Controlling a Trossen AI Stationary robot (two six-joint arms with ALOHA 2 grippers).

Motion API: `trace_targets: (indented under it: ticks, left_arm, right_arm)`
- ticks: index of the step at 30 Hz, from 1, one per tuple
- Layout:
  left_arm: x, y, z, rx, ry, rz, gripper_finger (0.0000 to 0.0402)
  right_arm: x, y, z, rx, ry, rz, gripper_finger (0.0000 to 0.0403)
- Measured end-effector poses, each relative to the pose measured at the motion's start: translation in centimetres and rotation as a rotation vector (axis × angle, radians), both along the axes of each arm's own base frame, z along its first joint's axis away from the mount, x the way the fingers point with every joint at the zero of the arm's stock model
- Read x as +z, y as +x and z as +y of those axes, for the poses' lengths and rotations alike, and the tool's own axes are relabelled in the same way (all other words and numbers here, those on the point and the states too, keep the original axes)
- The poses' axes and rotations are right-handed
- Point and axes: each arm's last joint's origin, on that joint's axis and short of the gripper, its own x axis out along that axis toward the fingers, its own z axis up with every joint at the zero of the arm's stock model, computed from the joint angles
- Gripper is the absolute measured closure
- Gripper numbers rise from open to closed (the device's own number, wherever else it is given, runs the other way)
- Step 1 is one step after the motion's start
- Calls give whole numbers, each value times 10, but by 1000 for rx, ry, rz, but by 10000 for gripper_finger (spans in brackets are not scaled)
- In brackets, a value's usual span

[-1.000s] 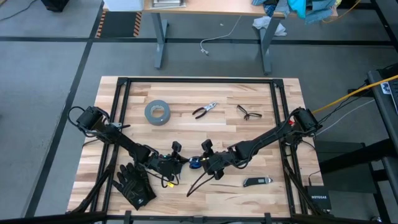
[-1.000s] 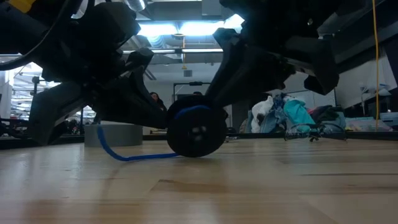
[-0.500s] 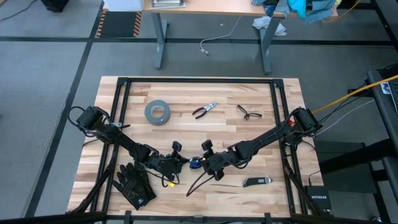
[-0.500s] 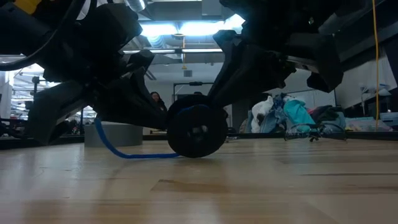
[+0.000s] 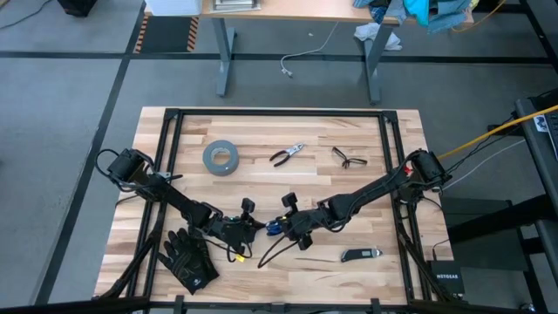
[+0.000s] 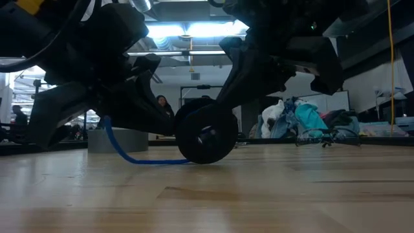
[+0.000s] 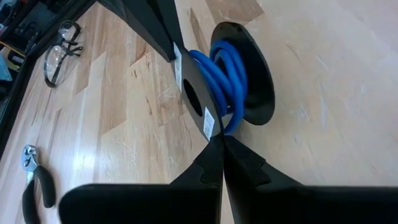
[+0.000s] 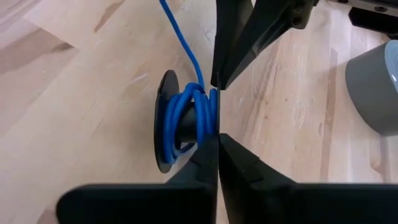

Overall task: Coil cords
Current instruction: Uncoil the blue wire cable from the black spool

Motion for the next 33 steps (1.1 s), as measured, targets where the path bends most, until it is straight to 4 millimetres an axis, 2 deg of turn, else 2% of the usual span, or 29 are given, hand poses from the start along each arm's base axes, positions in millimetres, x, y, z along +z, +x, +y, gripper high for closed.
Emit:
trace_targets:
  ticks: [11, 19, 26, 29, 33]
  left_arm:
    - [0, 0, 0, 20, -27, -7, 395]
    - [0, 0, -1, 49, -73, -21, 327]
    - [2, -5, -11, 71, -93, -57, 274]
    - [10, -9, -17, 95, -73, -109, 264]
    - [36, -19, -23, 152, -93, -222, 259]
  right_arm:
    - [0, 0, 0, -7, 20, 5, 401]
    - [1, -1, 1, -16, 28, 3, 402]
    - [7, -4, 0, -64, 71, 13, 402]
    - [9, -7, -2, -86, 82, 29, 402]
    - [20, -11, -3, -124, 90, 8, 403]
